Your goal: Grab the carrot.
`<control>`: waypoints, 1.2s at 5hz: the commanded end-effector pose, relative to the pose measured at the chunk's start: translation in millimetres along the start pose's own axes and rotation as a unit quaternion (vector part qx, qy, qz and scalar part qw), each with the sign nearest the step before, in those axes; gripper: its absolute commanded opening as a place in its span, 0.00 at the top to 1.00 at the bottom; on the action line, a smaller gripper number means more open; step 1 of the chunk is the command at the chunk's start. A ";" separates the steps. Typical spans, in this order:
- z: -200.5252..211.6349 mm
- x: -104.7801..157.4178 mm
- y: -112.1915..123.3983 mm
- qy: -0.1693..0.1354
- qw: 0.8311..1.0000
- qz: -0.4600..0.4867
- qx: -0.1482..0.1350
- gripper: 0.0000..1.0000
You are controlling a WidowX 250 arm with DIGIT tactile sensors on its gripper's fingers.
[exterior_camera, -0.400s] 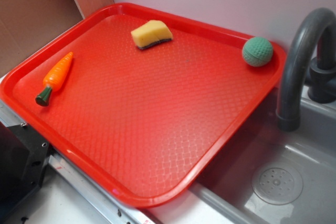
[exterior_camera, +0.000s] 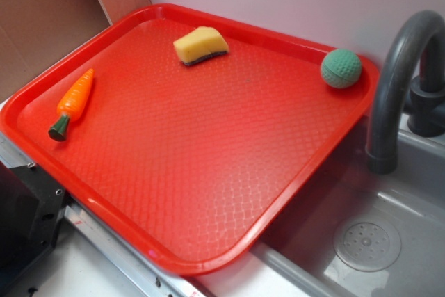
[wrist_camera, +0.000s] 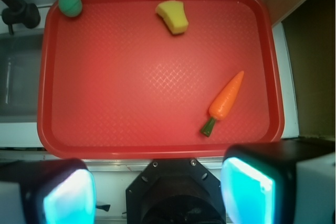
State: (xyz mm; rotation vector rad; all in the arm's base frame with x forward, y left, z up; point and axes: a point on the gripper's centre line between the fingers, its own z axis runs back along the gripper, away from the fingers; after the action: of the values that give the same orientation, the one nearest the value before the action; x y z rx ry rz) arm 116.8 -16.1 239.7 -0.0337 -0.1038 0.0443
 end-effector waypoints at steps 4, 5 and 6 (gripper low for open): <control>-107.5 18.3 102.1 -0.038 0.941 0.312 0.129 0.00; -139.6 18.6 107.5 -0.022 0.941 0.315 0.125 0.00; -177.0 22.9 122.6 0.010 0.946 0.311 0.095 0.00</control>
State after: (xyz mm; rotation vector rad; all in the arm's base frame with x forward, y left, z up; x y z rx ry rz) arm 155.5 96.9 53.3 0.1294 -0.0298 0.6796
